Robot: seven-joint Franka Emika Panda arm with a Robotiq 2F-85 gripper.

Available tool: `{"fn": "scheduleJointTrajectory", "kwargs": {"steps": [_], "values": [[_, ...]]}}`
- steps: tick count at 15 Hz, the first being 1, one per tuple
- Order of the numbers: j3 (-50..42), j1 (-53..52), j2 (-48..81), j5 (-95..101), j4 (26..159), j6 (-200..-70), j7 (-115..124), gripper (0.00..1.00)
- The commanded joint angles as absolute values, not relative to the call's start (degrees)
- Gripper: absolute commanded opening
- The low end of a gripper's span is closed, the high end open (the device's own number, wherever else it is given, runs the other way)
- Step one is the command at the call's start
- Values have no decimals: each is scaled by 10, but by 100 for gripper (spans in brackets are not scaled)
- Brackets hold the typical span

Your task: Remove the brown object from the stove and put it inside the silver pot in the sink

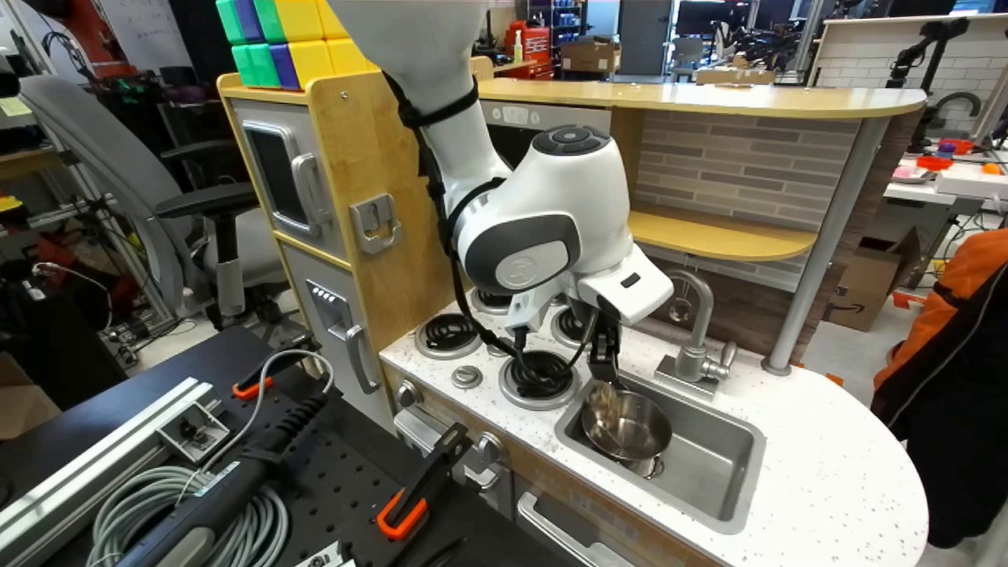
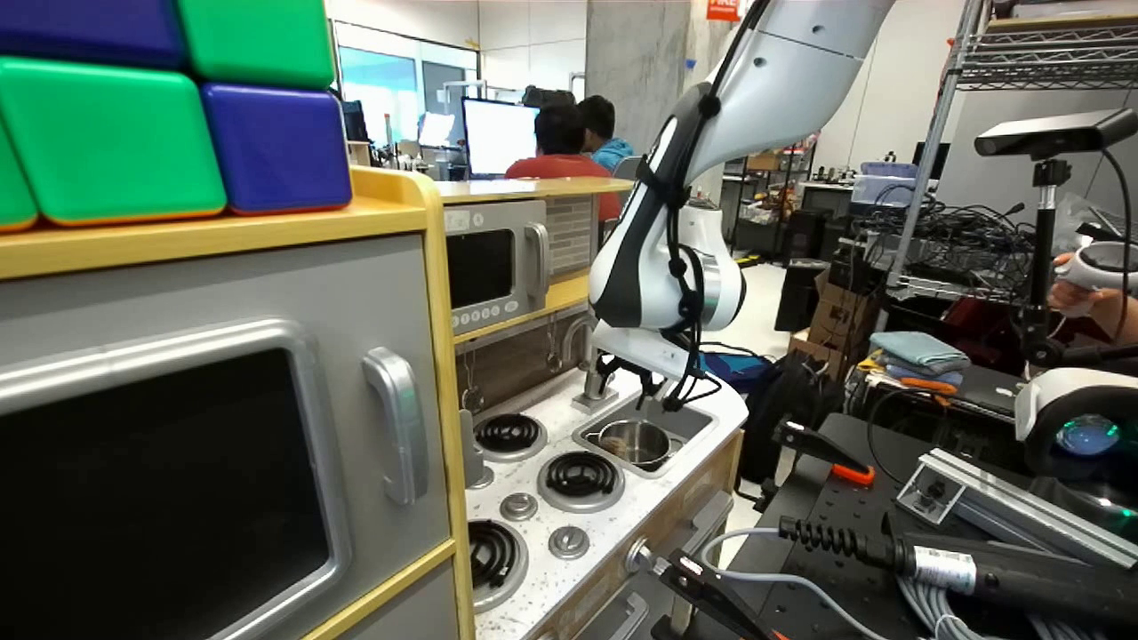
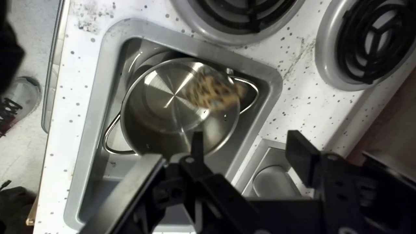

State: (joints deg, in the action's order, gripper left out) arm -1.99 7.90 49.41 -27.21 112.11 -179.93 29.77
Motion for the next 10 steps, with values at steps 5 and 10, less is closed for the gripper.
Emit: {"fn": "scheduleJointTrajectory", "kwargs": {"steps": [5, 10], "values": [[92, 197, 330, -263, 1279, -1727, 168, 100], [23, 145, 276, -230, 1320, -1566, 143, 100]]}}
